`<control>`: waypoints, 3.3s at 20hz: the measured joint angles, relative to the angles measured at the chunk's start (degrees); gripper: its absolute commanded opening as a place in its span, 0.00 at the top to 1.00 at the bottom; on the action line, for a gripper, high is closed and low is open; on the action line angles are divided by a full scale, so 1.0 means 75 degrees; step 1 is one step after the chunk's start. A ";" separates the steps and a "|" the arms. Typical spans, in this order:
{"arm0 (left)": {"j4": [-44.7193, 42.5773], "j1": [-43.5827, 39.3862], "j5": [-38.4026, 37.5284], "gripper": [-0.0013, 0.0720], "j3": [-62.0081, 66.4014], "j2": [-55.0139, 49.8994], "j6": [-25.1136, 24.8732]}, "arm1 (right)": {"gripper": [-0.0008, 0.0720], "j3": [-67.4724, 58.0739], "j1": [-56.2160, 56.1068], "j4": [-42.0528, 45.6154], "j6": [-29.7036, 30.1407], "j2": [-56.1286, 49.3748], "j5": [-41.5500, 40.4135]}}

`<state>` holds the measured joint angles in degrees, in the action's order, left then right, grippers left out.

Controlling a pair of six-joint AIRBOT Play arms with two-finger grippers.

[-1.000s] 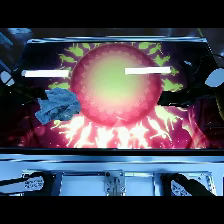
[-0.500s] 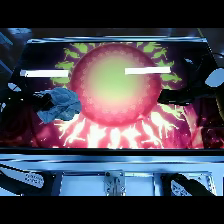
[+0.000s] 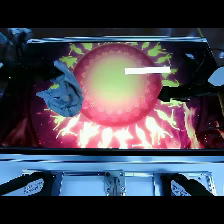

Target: Fold the shirts.

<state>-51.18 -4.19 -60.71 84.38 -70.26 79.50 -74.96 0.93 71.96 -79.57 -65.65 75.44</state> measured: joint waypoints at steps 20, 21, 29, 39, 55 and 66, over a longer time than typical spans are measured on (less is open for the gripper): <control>0.1172 -0.2098 0.0405 0.11 -0.1475 -0.1545 0.0839 | 0.04 0.0181 0.0659 0.1413 -0.0154 0.1673 0.2197; 0.1183 -0.1638 0.0262 0.11 -0.1565 -0.1617 0.0790 | 0.04 0.0446 0.0918 0.1099 -0.0052 0.1565 0.2165; 0.1845 -0.0790 0.0254 0.11 -0.1696 -0.3413 0.0469 | 0.04 0.1897 0.2209 -0.1105 0.0420 0.0000 0.1562; 0.3296 -0.1349 0.0487 0.11 -0.0772 -0.5324 -0.0233 | 0.04 0.2055 0.1798 -0.1836 0.0560 -0.1542 0.0632; 0.3622 -0.1574 0.0644 0.94 -0.0175 -0.5916 -0.0495 | 0.04 0.2229 0.0938 -0.1335 0.0516 -0.2049 0.0198; 0.2387 -0.1480 0.0609 0.94 0.0245 -0.4951 -0.0545 | 0.91 0.2328 0.0609 -0.1818 0.0577 -0.2827 -0.0192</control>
<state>-33.28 -15.29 -56.14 86.21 -107.39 75.42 -57.49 5.50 58.33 -75.24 -86.85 74.00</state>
